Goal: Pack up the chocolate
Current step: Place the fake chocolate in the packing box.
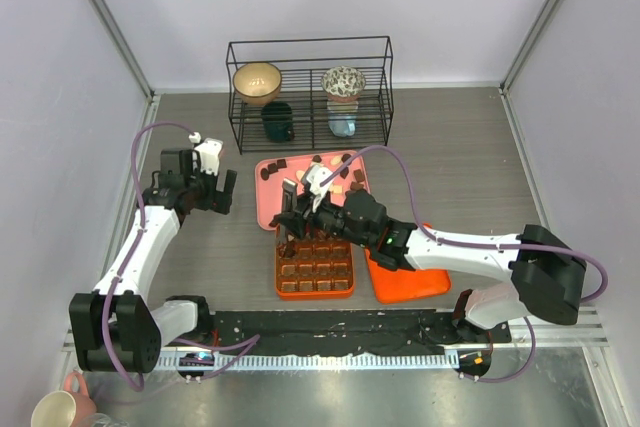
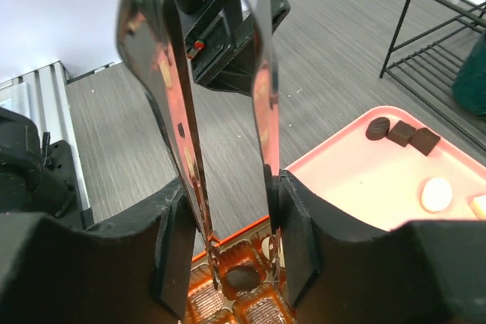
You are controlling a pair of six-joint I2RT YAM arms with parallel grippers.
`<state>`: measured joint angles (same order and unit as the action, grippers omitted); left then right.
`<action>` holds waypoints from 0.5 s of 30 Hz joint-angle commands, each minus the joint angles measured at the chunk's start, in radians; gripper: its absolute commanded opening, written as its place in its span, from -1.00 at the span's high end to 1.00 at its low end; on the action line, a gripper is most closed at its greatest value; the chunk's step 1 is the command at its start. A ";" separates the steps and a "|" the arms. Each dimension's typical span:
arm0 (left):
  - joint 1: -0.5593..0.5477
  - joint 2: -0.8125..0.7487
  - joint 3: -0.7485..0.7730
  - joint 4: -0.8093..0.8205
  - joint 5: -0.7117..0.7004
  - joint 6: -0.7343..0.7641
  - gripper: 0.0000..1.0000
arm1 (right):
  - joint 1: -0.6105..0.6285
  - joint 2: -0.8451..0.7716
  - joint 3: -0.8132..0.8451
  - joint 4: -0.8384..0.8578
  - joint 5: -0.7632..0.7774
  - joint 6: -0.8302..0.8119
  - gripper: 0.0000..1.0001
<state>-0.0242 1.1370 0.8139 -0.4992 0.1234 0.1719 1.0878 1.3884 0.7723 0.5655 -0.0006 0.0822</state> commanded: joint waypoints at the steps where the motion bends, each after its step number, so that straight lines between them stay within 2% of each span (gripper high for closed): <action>1: 0.006 -0.019 0.010 0.021 -0.005 -0.002 -0.99 | 0.007 -0.020 0.067 0.039 0.037 -0.035 0.00; 6: 0.006 -0.023 0.004 0.024 -0.010 0.003 -0.99 | 0.007 -0.017 0.064 0.046 0.031 -0.022 -0.01; 8: 0.006 -0.025 0.004 0.021 -0.010 0.005 -0.99 | 0.003 -0.012 0.067 0.056 0.045 -0.027 0.06; 15: 0.006 -0.033 0.005 0.022 -0.019 0.003 -0.99 | -0.063 0.070 0.203 0.073 0.013 -0.055 0.19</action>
<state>-0.0238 1.1343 0.8139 -0.4992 0.1211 0.1722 1.0672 1.4174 0.8520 0.5510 0.0208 0.0509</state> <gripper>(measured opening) 0.995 0.415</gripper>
